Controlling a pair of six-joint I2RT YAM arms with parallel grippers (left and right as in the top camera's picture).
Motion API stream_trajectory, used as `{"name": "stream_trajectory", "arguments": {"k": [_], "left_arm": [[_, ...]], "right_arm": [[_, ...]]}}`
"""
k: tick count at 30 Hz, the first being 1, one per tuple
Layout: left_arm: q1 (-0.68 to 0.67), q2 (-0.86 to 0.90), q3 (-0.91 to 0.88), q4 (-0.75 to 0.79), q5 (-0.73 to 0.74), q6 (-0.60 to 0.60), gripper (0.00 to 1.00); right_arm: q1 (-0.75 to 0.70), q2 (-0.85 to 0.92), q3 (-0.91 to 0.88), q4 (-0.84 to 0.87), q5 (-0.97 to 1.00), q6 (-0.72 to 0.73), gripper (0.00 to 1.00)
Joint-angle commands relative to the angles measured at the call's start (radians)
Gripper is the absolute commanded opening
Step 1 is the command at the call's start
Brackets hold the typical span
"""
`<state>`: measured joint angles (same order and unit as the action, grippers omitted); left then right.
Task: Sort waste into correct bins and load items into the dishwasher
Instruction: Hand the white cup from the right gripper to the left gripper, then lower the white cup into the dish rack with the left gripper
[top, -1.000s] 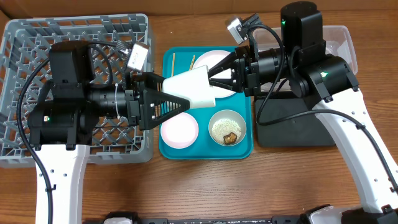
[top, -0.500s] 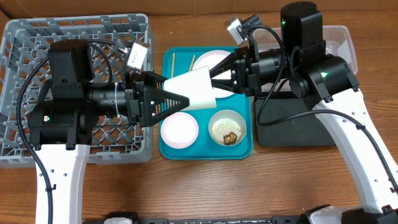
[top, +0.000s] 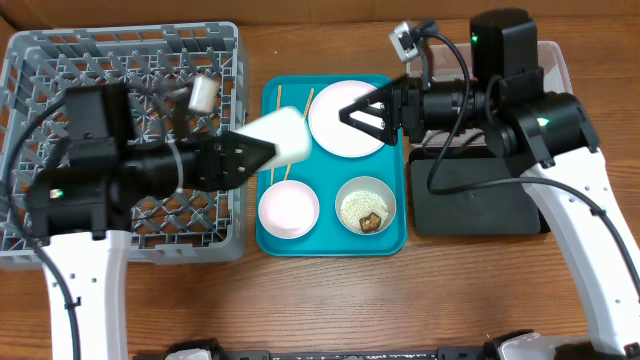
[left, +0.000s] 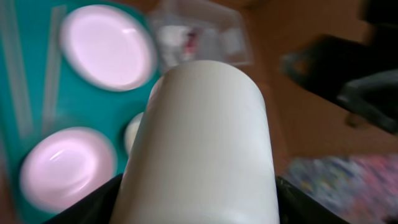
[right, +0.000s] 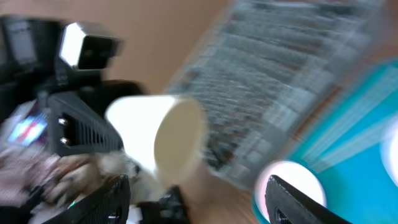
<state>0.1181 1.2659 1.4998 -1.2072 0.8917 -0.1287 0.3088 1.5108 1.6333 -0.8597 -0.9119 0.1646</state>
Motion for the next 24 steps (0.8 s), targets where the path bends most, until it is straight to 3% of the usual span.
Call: {"name": "stream_trajectory", "arguments": {"k": [1,5,10,24], "left_arm": [[0.112,-0.039,0.017,-0.085,-0.404,-0.056,0.63],[0.234,-0.037,0.017,-0.190,-0.670,-0.129,0.58],[0.341,-0.032,0.016,-0.207,-0.941,-0.196,0.62],[0.413,0.215,-0.001,-0.058,-0.946,-0.212,0.63]], "right_arm": [[0.021,-0.029,0.006,-0.095,0.304,0.023,0.70],[0.048,-0.019,0.004,-0.210,0.428,0.018,0.72],[0.058,-0.016,0.004,-0.234,0.448,0.015,0.72],[0.058,-0.016,0.004,-0.228,0.448,0.015,0.72]]}}
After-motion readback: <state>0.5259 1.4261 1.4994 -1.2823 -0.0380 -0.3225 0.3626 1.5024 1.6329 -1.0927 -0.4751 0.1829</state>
